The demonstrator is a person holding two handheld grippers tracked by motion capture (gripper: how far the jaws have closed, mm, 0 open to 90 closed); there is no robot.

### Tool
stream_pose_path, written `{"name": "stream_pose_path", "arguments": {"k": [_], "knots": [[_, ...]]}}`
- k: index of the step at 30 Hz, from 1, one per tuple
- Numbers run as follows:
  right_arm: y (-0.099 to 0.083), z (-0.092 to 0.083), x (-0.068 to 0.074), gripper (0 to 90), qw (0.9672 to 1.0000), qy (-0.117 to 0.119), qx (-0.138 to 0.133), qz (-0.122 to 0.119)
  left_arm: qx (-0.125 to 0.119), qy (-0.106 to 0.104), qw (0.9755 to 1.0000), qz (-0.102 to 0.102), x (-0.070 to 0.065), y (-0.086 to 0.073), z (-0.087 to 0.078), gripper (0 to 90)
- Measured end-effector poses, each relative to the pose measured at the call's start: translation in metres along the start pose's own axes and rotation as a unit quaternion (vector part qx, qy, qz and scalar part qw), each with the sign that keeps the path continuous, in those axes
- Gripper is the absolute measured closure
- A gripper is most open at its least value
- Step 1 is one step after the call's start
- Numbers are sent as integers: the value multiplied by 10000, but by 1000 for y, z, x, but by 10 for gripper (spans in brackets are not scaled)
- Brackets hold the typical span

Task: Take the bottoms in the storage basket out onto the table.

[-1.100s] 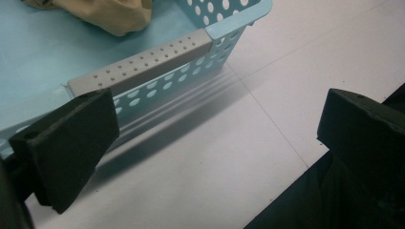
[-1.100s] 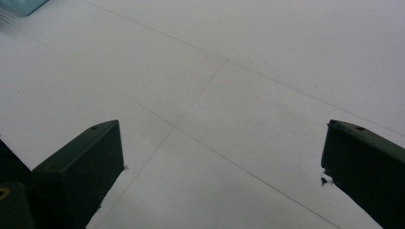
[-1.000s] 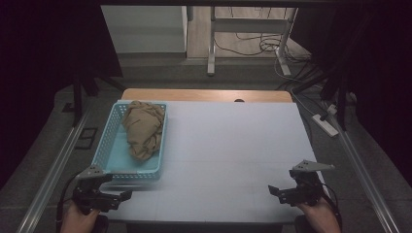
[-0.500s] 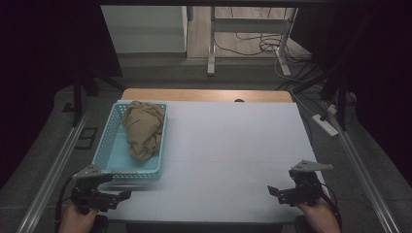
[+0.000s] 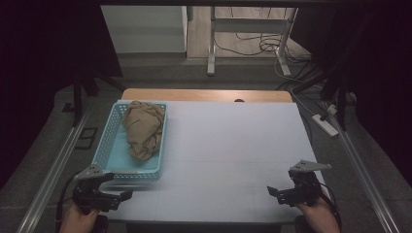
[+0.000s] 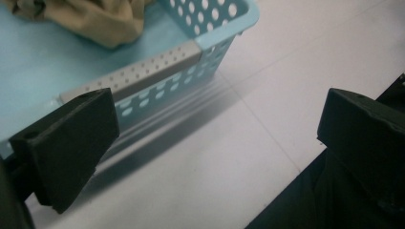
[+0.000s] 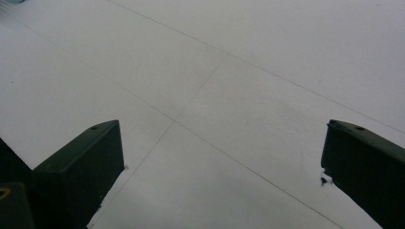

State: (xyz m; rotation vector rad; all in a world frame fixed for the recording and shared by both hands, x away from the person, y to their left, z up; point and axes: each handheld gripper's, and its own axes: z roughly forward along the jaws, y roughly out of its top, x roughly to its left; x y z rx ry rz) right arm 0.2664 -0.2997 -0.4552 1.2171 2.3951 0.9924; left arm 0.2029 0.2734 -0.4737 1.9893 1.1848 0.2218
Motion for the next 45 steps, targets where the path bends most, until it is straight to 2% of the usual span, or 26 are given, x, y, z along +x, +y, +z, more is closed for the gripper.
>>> {"name": "stream_pose_path", "arguments": {"k": [4, 9, 19, 23, 27, 29, 33, 37, 40, 45], "knots": [[0, 1, 0, 8, 10000, -5, 17, -8, -82, 68, 9999, 9, 0, 1, -1, 1], [0, 1, 0, 8, 10000, 1, 46, -3, -205, -16, 9998, 32, 1, 3, -2, 0], [0, 2, 0, 8, 10000, 9, 76, 3, -257, -31, 9996, 76, 1, 10, 0, 0], [1, 2, 0, 8, 10000, 12, 89, 4, -248, -104, 9996, 88, 1, 14, 2, 0], [1, 2, 0, 8, 10000, 9, 94, 19, -247, -132, 9991, 315, 2, 19, 6, 0], [1, 2, 0, 8, 10000, 6, 90, 15, -246, -173, 9990, 324, 2, 20, 7, 0], [1, 2, 0, 8, 9999, 6, 103, 21, -320, -357, 9984, 292, 7, 25, 8, 0], [1, 2, 0, 8, 9999, 2, 113, 40, -283, -318, 9987, 281, 9, 28, 8, 0], [1, 2, -1, 8, 9999, -2, 114, 45, -320, -369, 9986, 217, 12, 32, 8, 0], [1, 2, -1, 8, 9999, 0, 118, 44, -300, -200, 9992, 183, 15, 39, 9, 0]]}}
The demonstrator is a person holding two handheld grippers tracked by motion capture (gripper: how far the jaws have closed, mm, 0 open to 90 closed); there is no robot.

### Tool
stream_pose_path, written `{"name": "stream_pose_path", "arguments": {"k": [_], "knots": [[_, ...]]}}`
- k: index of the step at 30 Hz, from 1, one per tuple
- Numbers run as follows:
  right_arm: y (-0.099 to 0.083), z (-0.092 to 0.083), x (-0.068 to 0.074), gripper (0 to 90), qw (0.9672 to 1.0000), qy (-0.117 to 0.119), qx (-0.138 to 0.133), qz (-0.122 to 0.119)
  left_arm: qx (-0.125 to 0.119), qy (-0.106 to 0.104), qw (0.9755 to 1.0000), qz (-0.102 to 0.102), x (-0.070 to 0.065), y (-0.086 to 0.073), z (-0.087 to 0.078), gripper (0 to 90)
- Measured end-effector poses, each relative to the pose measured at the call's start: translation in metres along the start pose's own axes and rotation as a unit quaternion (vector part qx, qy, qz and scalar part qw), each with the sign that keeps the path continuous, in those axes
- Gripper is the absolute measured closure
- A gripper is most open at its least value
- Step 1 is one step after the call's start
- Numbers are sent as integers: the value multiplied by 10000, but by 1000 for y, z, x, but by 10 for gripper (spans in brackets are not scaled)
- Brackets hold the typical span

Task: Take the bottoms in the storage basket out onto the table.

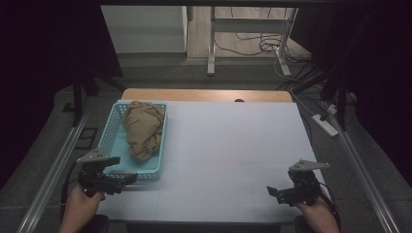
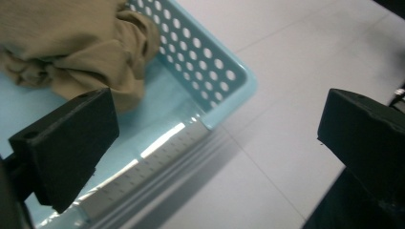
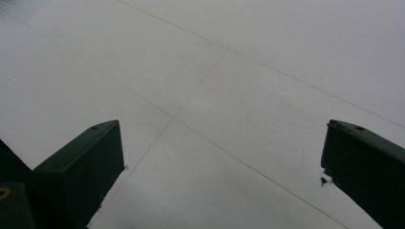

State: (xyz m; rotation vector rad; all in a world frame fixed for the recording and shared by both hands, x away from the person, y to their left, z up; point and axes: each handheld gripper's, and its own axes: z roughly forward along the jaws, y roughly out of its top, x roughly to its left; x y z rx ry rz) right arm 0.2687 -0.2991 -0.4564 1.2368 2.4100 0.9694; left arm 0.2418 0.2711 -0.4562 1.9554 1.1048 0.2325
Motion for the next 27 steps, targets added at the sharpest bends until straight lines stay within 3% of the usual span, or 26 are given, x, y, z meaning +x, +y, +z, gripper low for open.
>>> {"name": "stream_pose_path", "arguments": {"k": [2, 15, 27], "knots": [[0, 0, 0, 8, 10000, 0, 11, -17, 0, -8, 10000, -93, 2, 5, 2, 0], [0, 1, 1, 8, 10000, 0, 16, -35, 130, -54, 9998, -113, 9, 19, 16, 0], [0, 1, 1, 8, 10000, -7, 52, -51, 242, 137, 9996, -55, 19, 37, 26, 0]]}}
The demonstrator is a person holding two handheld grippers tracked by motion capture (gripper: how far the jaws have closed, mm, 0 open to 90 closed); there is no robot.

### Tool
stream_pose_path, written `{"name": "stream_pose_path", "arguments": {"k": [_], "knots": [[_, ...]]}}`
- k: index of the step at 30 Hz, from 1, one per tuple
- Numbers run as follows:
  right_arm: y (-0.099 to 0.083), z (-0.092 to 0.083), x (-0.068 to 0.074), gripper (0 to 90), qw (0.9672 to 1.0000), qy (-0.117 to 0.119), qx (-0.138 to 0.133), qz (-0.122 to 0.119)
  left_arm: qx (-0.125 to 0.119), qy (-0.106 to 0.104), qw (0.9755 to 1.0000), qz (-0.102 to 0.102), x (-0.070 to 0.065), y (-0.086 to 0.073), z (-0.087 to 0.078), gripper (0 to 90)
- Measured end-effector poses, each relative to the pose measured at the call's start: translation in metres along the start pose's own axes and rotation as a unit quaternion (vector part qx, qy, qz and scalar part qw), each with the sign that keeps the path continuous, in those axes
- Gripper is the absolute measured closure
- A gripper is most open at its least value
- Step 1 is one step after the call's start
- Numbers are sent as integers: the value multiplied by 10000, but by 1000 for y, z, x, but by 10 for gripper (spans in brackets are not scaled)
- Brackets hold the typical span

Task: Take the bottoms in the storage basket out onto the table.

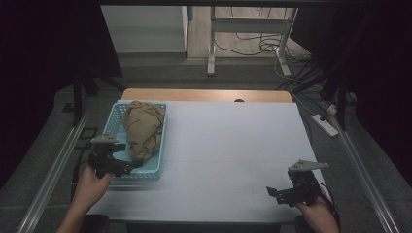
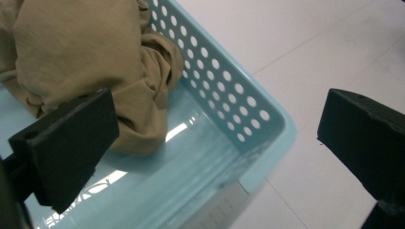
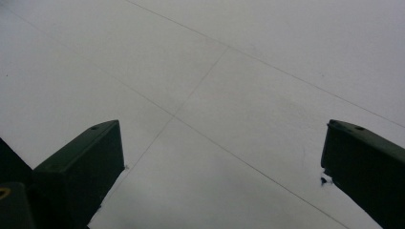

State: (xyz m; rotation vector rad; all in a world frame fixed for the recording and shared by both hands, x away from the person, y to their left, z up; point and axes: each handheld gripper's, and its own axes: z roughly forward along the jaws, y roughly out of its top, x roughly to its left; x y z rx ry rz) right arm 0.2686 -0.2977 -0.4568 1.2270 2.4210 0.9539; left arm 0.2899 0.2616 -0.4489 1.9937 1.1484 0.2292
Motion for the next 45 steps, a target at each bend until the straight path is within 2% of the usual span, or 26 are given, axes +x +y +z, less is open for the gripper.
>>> {"name": "stream_pose_path", "arguments": {"k": [5, 13, 25, 38, 45], "knots": [[0, 0, 0, 8, 10000, 9, -3, 3, 57, 140, 9999, -26, 8, 6, 9, 0], [0, 1, 0, 8, 10000, 7, 6, -2, 112, 289, 9994, -151, 20, 18, 15, 0], [0, 1, 0, 8, 10000, 22, 40, -17, 259, 505, 9982, -203, 34, 36, 26, 1], [0, 1, 0, 9, 10000, 28, 65, -32, 324, 475, 9980, -246, 52, 53, 39, 0], [1, 2, 0, 9, 10000, 42, 78, -35, 382, 560, 9973, -290, 68, 63, 48, 0]]}}
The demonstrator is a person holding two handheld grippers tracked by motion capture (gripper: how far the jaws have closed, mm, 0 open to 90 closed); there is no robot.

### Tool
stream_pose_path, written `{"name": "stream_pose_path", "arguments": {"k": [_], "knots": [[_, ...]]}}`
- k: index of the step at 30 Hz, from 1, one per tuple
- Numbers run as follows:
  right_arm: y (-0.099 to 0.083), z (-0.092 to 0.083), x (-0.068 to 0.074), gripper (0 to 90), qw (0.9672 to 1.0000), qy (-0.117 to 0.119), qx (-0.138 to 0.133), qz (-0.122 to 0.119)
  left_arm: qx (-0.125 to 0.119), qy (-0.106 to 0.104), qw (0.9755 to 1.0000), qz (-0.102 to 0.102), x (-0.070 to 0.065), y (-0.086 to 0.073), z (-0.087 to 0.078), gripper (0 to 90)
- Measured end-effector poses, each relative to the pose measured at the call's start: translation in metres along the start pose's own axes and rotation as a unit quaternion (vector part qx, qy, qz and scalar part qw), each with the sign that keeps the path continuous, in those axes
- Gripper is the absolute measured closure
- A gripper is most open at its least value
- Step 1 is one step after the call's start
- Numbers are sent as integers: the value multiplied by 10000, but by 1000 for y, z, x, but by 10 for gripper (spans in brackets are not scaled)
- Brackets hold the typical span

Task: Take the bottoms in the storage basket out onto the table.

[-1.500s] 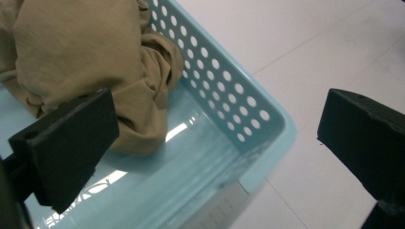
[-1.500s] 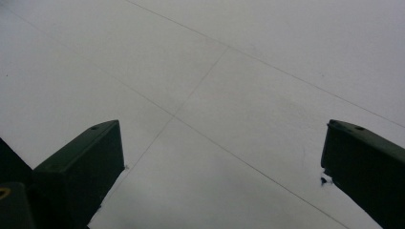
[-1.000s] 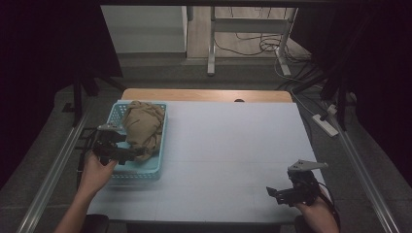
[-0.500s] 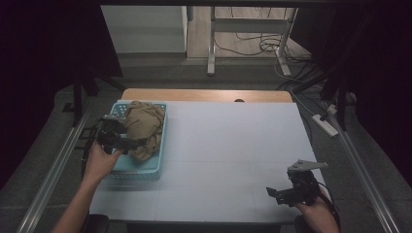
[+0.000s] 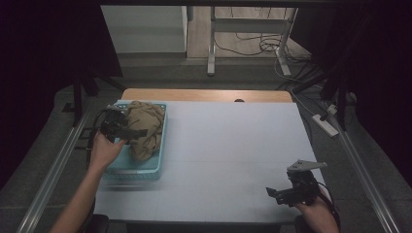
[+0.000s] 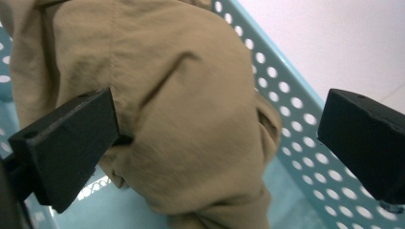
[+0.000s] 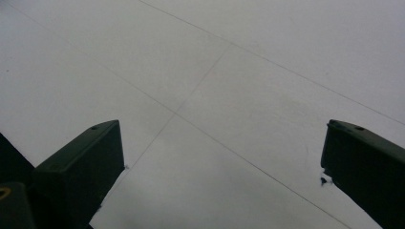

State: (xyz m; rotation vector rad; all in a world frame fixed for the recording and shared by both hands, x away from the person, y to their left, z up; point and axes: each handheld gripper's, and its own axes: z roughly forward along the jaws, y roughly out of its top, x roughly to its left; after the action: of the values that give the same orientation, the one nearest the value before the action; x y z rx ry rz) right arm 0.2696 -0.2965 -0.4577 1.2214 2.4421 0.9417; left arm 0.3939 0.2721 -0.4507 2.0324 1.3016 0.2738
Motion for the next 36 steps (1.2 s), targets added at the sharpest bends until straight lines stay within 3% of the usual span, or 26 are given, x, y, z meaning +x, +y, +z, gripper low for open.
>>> {"name": "stream_pose_path", "arguments": {"k": [15, 21, 25, 29, 30, 33, 36], "knots": [[0, 1, 0, 9, 10000, 8, 21, -30, 256, 292, 9992, -45, 8, 12, 35, 0], [0, 1, 1, 9, 10000, 2, 52, -45, 601, 487, 9970, -74, 8, 18, 48, 0], [0, 2, 1, 9, 10000, -3, 59, -52, 823, 676, 9942, -149, 11, 16, 60, 0], [0, 2, 1, 9, 10000, 4, 61, -47, 1046, 677, 9916, -354, 20, 10, 72, 0], [0, 2, 1, 9, 10000, 6, 64, -48, 1039, 591, 9916, -500, 24, 5, 76, 0], [0, 2, 1, 9, 10000, 6, 62, -46, 959, 512, 9925, -557, 27, 2, 76, 0], [0, 2, 1, 9, 10000, 3, 62, -48, 1008, 656, 9913, -545, 25, 2, 76, 20]]}}
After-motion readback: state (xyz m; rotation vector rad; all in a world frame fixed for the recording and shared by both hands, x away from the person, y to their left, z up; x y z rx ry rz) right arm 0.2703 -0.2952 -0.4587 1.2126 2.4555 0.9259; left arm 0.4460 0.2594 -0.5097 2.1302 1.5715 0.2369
